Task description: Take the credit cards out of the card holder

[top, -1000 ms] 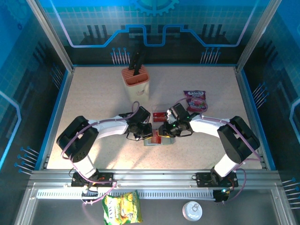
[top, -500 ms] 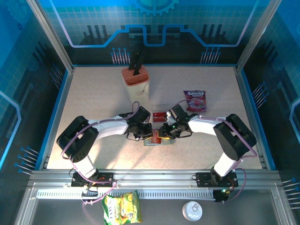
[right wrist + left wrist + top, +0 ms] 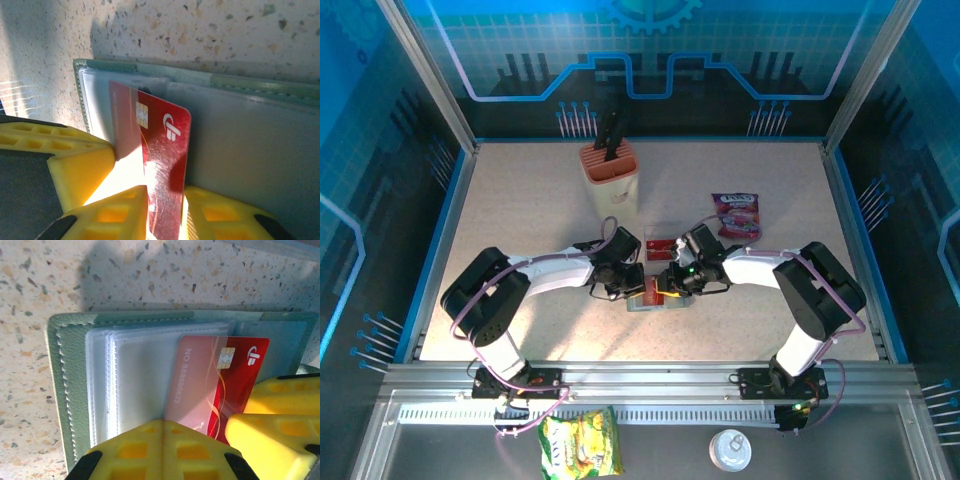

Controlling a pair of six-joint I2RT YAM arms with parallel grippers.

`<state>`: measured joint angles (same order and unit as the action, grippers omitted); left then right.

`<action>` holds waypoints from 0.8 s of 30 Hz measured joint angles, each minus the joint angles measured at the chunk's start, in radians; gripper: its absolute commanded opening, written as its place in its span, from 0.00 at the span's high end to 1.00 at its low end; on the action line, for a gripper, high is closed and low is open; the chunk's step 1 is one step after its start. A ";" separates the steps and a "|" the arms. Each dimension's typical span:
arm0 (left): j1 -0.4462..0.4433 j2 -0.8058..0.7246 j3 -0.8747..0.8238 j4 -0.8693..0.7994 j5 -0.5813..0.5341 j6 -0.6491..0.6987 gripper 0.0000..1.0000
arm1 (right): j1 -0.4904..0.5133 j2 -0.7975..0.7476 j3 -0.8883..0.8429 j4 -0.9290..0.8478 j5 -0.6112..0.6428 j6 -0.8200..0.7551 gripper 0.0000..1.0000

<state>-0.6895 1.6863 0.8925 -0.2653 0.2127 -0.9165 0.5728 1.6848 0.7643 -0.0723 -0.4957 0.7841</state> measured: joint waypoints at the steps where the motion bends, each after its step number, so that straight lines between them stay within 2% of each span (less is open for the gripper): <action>1: 0.000 0.000 0.000 0.000 0.000 0.000 1.00 | 0.000 0.000 0.000 0.004 -0.003 0.002 0.80; 8: 0.000 0.000 0.000 -0.002 0.000 0.000 1.00 | -0.012 -0.001 -0.008 0.021 -0.013 0.005 0.86; 24: -0.001 0.013 0.022 -0.024 -0.020 0.005 1.00 | -0.059 -0.099 -0.008 -0.101 0.025 -0.076 0.90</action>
<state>-0.6903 1.6997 0.9146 -0.2890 0.1925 -0.9112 0.5140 1.5860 0.7563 -0.1734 -0.4709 0.7078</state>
